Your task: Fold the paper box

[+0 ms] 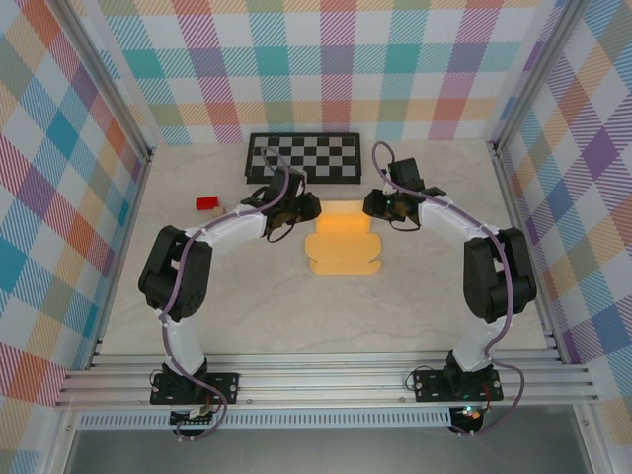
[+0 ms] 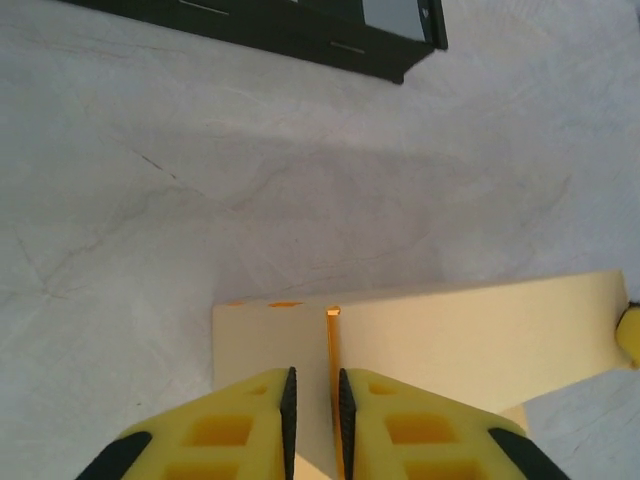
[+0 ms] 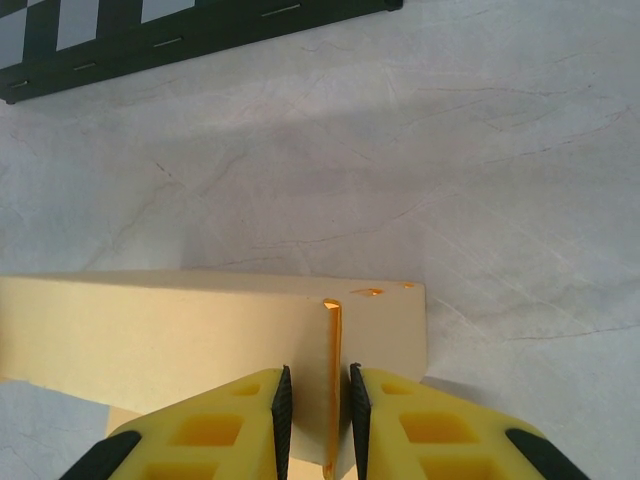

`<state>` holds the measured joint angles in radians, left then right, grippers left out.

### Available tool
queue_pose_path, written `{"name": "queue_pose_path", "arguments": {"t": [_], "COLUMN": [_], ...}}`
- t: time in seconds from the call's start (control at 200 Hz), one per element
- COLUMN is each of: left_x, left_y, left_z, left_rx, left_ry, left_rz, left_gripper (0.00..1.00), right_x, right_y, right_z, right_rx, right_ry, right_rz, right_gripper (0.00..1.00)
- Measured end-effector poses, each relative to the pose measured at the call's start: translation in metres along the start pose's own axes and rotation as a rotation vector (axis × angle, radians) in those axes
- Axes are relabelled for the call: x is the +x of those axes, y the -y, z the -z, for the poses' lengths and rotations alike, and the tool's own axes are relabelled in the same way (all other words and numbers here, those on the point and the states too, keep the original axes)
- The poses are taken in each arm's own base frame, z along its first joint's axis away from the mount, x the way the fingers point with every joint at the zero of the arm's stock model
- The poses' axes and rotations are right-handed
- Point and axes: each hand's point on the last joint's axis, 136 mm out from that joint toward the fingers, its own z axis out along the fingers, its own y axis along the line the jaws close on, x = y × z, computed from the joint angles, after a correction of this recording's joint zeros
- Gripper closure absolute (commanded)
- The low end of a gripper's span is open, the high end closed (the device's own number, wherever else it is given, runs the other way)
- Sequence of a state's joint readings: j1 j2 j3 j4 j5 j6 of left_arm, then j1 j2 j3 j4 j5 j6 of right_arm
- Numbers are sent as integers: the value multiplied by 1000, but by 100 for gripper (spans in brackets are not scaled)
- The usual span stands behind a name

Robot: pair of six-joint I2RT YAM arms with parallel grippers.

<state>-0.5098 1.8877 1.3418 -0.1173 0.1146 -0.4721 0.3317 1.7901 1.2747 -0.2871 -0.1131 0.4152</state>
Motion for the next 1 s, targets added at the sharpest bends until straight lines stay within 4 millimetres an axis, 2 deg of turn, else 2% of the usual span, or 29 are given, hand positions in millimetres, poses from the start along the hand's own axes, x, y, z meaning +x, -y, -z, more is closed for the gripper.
{"name": "queue_pose_path", "arguments": {"t": [0.15, 0.24, 0.325, 0.485, 0.69, 0.8, 0.885, 1.0], "left_x": [2, 2, -1, 0, 3, -10, -27, -52], "left_y": [-11, -15, -13, -16, -19, -9, 6, 34], "left_z": [26, 46, 57, 60, 62, 67, 71, 69], "left_rx": [5, 5, 12, -1, -20, -8, 7, 37], "left_ry": [-24, -9, 10, 14, -9, 12, 36, 70], "left_rz": [-128, -193, -233, -252, -255, -271, -290, -346], "left_gripper": [58, 58, 58, 59, 61, 61, 63, 63], "right_x": [0, 1, 2, 0, -15, -14, -11, 11], "right_y": [0, 1, 2, 0, -7, -6, -8, -2], "right_z": [2, 3, 4, 10, 24, 37, 52, 73], "right_rx": [9, 17, 27, 41, 51, 66, 64, 67], "right_ry": [-8, -15, -26, -44, -25, -24, -8, -6], "right_rz": [21, 32, 34, 49, 102, 118, 128, 120], "right_gripper": [74, 71, 68, 65, 62, 62, 62, 62]}}
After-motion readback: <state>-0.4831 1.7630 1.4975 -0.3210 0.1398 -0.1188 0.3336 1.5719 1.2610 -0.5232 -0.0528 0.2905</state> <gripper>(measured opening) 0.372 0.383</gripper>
